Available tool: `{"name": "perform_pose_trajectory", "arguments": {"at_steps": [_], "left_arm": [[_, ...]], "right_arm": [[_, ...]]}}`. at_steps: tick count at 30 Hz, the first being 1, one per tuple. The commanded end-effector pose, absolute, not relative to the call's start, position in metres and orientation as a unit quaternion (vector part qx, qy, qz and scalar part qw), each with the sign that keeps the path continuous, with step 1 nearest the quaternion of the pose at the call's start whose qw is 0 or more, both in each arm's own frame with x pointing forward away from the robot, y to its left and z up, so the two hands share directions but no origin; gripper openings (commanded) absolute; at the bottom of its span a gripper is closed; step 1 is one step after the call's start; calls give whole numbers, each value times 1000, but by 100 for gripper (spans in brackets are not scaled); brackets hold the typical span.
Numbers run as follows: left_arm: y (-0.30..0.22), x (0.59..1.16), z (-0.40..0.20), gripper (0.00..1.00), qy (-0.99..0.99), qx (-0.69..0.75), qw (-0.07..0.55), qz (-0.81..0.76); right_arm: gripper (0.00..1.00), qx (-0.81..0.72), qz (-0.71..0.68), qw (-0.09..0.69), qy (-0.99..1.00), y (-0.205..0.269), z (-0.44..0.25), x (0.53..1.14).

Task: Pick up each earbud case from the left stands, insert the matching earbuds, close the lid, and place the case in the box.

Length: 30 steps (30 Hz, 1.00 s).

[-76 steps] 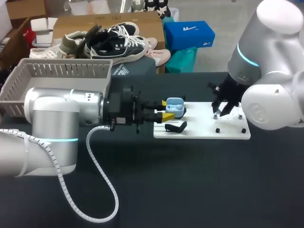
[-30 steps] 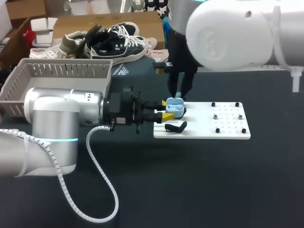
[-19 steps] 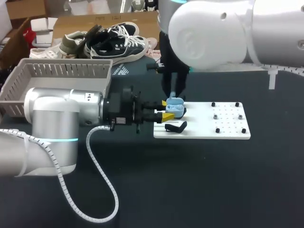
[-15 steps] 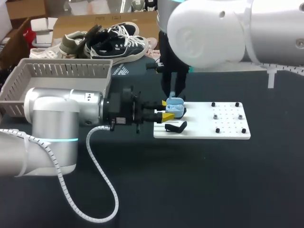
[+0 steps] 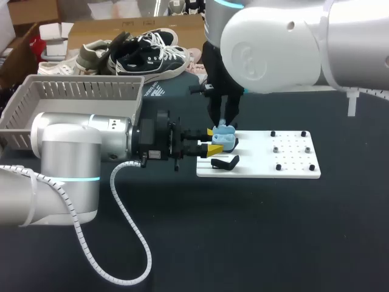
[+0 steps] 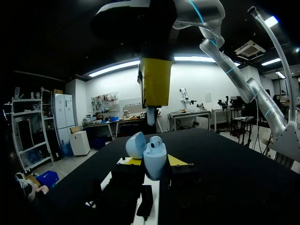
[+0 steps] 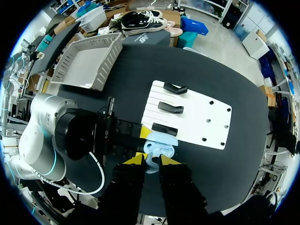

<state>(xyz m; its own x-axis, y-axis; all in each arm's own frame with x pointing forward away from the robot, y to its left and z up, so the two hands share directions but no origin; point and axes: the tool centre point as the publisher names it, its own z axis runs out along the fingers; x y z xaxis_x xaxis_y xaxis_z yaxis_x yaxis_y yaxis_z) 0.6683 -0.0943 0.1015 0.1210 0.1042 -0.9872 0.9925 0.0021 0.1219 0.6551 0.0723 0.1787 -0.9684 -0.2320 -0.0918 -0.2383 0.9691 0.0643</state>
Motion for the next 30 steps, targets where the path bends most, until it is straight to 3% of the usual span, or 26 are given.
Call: {"name": "perform_pose_trajectory", "arguments": {"at_steps": [1,30], "left_arm": [[-94,667,101,0,496,552,507,-439],[-94,667,101,0,496,552,507,-439]], "right_arm": [[0,-129,38,39,990,73,173,654],[0,-131,41,45,989,77,155,654]]}}
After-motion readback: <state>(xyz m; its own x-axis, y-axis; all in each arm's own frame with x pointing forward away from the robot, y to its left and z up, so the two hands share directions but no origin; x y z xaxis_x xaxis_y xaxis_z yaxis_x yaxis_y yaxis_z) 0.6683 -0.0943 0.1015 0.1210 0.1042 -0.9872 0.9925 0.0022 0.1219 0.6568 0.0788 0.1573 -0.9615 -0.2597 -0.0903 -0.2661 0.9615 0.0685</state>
